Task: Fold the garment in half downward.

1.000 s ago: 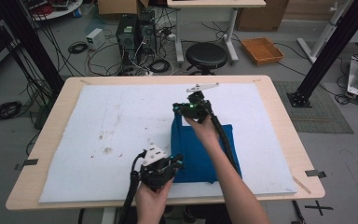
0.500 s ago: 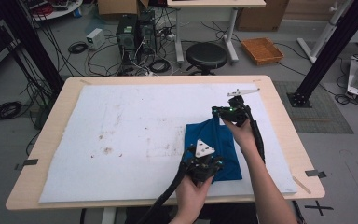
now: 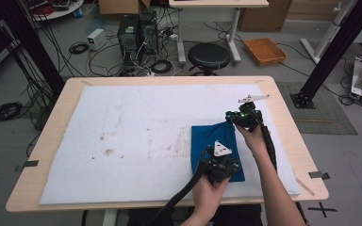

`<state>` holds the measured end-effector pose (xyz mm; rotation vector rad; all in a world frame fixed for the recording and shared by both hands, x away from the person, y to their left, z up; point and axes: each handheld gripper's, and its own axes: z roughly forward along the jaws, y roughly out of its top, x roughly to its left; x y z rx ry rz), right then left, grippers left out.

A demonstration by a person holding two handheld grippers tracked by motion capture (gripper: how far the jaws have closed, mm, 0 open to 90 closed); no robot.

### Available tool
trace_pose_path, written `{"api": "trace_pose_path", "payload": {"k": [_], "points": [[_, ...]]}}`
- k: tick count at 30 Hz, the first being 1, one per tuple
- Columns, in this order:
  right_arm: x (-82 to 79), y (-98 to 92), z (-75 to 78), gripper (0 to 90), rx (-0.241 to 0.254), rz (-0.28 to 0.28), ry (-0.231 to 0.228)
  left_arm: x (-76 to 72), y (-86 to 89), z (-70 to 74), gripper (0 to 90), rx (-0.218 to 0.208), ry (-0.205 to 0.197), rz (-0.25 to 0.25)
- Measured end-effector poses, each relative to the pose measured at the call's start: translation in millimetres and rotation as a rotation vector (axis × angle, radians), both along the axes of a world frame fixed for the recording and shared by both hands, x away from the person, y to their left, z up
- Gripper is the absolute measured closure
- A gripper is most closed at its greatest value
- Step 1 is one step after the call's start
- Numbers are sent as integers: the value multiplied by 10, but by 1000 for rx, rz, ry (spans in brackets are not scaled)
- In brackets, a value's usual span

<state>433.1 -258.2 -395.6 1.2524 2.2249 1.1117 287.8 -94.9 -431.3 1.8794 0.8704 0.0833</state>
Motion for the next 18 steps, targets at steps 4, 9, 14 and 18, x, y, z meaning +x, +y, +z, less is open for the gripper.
{"api": "trace_pose_path", "payload": {"k": [4, 9, 14, 18], "points": [[-49, -115, -1, 743, 15, -54, -9, -33, 43, 38, 580, -13, -48, -32], [-239, -237, 46, 701, 33, -69, -41, -56, 272, 183, 531, -27, -102, -13], [-613, -282, 64, 669, 60, -45, -60, -76, 650, 319, 502, -24, -157, 31], [-1058, -292, 16, 623, 117, -9, -58, -99, 987, 383, 491, 12, -202, 85]]}}
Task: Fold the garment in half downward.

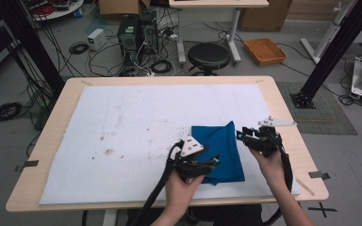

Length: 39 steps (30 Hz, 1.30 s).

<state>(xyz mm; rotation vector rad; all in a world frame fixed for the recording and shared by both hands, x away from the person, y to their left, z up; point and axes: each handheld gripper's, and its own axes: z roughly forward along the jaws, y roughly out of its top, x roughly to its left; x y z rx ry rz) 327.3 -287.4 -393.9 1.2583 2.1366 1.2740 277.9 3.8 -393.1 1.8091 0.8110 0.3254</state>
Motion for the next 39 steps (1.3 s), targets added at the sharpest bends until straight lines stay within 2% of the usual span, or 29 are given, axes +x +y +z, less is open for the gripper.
{"api": "trace_pose_path", "payload": {"k": [2, 5, 7, 8, 10, 13, 14, 18, 21, 25, 27, 30, 35, 36, 39], "points": [[-246, 0, -44, 573, 11, 7, -3, -11, 174, 17, 478, 18, -16, 31], [-582, -3, -156, 561, 20, 23, -1, -34, 451, 31, 477, 24, -25, 73], [-734, 5, -247, 566, 38, 28, 18, -43, 613, 25, 477, 21, -25, 105], [-779, 18, -285, 576, 25, 24, 30, -44, 690, 21, 477, 20, -22, 119], [-806, 37, -342, 653, -6, 24, 37, -48, 824, 6, 471, 7, -16, 143], [-797, 28, -391, 866, -30, 35, 57, -68, 981, -24, 469, -8, -18, 170], [-806, 17, -401, 893, -38, 34, 60, -70, 1023, -38, 466, -13, -17, 177], [-858, -74, -426, 899, -34, -2, 71, -54, 1140, -93, 465, -17, -3, 202], [-889, -113, -449, 892, -33, -19, 77, -40, 1185, -116, 465, -15, 2, 203], [-895, -136, -465, 796, -32, -37, 97, -33, 1232, -128, 465, -13, 4, 210], [-848, -154, -420, 770, -20, -47, 82, -25, 1263, -136, 465, -16, 4, 217], [-660, -148, -294, 758, -8, -64, 47, -14, 1316, -152, 465, -13, 11, 228], [-143, -54, -120, 727, 25, -92, 7, 20, 1397, -196, 465, -16, 22, 248], [-22, -33, -106, 718, 44, -83, 8, 28, 1414, -205, 465, -14, 24, 251], [301, 48, -104, 711, 83, -105, 45, 41, 1456, -236, 465, -10, 32, 259]]}}
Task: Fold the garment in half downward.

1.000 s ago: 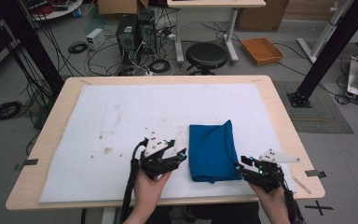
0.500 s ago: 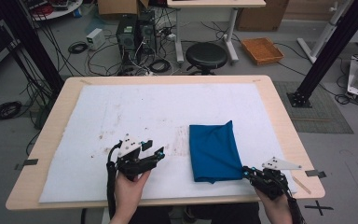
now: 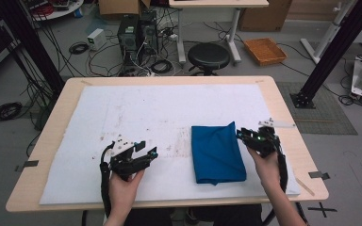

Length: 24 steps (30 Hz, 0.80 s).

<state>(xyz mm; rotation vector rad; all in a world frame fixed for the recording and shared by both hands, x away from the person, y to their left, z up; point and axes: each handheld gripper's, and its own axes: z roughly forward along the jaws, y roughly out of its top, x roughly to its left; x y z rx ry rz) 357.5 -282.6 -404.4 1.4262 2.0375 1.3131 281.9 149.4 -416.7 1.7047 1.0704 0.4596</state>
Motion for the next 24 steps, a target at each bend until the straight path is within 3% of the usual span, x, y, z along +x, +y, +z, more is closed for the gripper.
{"api": "trace_pose_path", "payload": {"k": [3, 7, 9, 11, 20, 24], "points": [[258, 90, -50, 712, -32, -37, 34, 10, 26, -35, 465, -2, 11, 6], [481, 134, -167, 719, -25, -90, 81, 25, 38, -74, 465, -1, 24, 3], [546, 137, -229, 804, -45, -98, 103, 29, 39, -86, 465, 4, 28, 2], [563, 120, -265, 899, -60, -105, 109, 31, 36, -96, 465, 6, 31, -1], [484, -10, -293, 900, -75, -140, 72, 35, 12, -112, 465, 4, 36, -3], [440, -58, -310, 841, -77, -156, 67, 45, 16, -119, 465, -2, 41, 0]]}}
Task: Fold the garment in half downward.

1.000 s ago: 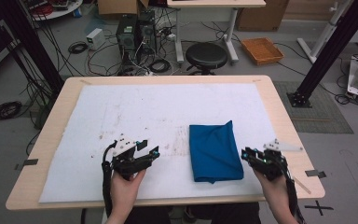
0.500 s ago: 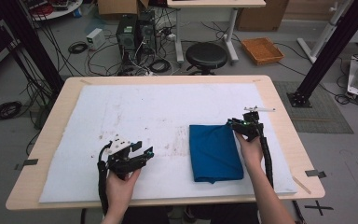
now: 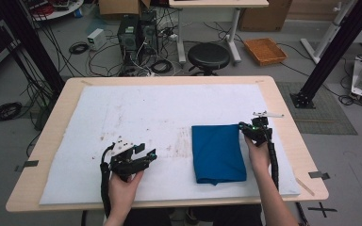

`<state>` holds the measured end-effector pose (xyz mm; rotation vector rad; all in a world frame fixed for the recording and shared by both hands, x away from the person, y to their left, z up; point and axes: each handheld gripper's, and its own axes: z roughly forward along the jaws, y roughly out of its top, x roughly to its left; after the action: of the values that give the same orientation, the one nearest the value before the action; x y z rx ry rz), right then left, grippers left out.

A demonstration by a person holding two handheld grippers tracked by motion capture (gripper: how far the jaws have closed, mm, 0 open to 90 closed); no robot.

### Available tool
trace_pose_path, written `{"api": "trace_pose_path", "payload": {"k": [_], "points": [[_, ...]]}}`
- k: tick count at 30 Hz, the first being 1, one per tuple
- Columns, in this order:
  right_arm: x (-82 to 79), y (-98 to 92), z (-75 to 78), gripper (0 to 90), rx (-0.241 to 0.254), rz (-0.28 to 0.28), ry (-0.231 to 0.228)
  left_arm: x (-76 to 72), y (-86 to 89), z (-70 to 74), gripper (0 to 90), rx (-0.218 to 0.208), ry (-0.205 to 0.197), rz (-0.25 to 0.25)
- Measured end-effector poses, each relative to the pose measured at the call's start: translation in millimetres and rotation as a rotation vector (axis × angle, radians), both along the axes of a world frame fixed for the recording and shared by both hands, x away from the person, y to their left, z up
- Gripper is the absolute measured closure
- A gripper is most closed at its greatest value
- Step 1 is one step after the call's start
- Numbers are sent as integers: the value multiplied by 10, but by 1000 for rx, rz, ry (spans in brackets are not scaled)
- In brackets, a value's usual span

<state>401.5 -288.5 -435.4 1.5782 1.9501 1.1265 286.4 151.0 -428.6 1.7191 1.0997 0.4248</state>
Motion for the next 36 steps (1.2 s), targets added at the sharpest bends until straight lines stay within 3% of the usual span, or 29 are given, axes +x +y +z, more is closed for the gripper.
{"api": "trace_pose_path", "payload": {"k": [5, 8, 13, 18, 20, 23, 26, 30, 34, 36], "points": [[-184, -76, 62, 762, 30, 21, -25, 12, 28, -15, 465, 0, 5, 4], [-456, -108, 105, 722, 49, 58, -57, 12, 45, -9, 465, -6, 4, 9], [-999, -121, 66, 656, 66, 132, -52, 14, 59, 10, 447, -8, -12, 17], [-1345, -152, 4, 695, 71, 179, -35, 26, 79, 42, 424, 4, -26, 29], [-1384, -147, -27, 739, 54, 192, -29, 36, 97, 53, 421, 14, -37, 40], [-1423, -148, -61, 879, 22, 205, -26, 60, 149, 68, 421, 14, -43, 56], [-1443, -191, -71, 890, 13, 195, -40, 86, 229, 86, 416, 13, -45, 70], [-1426, -289, -55, 721, 32, 171, -75, 102, 353, 116, 408, 16, -51, 95], [-1327, -387, 40, 477, 37, 132, -145, 84, 523, 181, 381, 45, -73, 95], [-1267, -427, 87, 442, 32, 114, -163, 77, 613, 219, 363, 65, -89, 93]]}}
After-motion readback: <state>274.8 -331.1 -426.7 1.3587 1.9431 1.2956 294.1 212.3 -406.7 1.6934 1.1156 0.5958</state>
